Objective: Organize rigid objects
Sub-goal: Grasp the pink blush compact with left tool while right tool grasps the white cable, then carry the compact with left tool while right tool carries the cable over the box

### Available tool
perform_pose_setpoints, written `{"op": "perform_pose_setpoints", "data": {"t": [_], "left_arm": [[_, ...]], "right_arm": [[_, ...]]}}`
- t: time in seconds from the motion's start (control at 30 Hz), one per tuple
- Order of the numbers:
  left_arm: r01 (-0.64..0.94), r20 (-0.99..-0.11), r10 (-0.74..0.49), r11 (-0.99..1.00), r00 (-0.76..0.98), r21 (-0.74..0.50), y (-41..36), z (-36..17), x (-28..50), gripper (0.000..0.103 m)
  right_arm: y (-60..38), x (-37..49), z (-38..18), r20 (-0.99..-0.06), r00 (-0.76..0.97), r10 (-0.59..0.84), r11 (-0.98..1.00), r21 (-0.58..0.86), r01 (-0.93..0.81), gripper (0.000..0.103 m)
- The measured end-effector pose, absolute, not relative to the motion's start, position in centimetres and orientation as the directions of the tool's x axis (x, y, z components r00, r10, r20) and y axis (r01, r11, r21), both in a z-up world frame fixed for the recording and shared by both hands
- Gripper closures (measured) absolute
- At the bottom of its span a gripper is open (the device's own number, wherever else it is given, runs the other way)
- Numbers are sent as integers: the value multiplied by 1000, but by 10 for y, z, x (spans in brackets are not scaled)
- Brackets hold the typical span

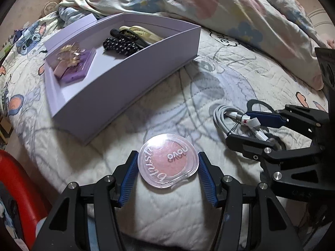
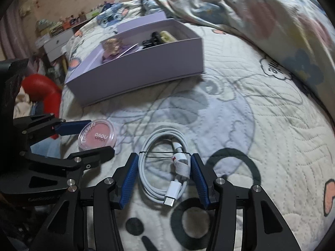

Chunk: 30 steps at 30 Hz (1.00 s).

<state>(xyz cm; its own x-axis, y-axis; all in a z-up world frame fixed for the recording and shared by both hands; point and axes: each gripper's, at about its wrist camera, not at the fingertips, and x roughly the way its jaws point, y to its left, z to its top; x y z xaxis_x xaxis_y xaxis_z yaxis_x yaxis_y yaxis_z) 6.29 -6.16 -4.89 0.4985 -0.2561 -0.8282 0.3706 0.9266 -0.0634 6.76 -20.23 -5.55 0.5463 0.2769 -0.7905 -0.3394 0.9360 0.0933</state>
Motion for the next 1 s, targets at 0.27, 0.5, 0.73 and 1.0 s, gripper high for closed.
{"op": "perform_pose_setpoints", "data": {"t": [0.27, 0.5, 0.73, 1.0], "left_arm": [[358, -824, -252, 931, 507, -65, -57, -54, 64, 47], [362, -816, -256, 930, 518, -62, -58, -59, 70, 47], [362, -815, -247, 931, 525, -49, -63, -60, 78, 47], [366, -814, -242, 930, 527, -40, -64, -59, 77, 48]], "right_arm": [[-192, 66, -61, -801, 541, 256, 932, 56, -359, 51], [-195, 68, -66, -808, 547, 220, 947, 43, -317, 37], [-193, 67, -69, -803, 559, 208, 948, 24, -318, 37], [-195, 69, -68, -802, 563, 201, 951, 22, -308, 54]]}}
